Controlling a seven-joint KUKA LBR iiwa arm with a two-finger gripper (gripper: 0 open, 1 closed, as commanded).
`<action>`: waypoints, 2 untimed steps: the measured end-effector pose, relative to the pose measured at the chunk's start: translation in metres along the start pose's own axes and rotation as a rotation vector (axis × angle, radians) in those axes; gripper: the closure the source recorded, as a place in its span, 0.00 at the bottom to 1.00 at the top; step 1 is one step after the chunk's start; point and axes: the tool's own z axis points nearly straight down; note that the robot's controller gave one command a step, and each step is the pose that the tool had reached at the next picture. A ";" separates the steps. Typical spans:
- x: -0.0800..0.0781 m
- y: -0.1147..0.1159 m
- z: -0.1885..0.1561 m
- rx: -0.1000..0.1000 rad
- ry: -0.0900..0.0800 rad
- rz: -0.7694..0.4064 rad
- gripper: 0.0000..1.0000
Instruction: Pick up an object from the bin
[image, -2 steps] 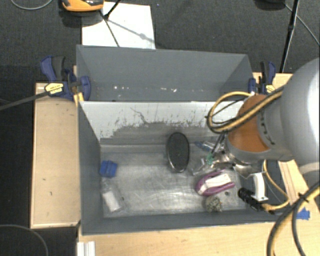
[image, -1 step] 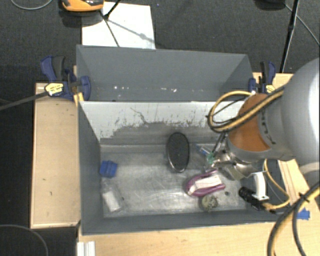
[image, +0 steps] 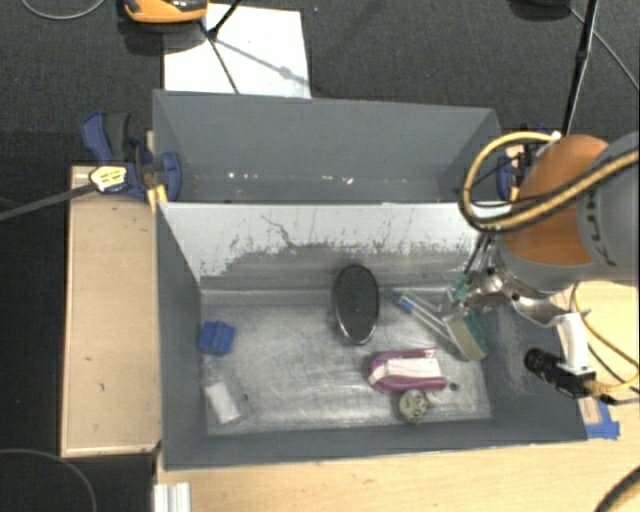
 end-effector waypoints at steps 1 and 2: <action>0.001 -0.002 0.004 0.009 0.003 -0.001 0.00; -0.034 0.007 0.120 -0.005 -0.009 0.094 0.00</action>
Offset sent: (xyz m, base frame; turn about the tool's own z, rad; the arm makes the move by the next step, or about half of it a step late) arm 0.0000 0.0000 0.0000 0.0000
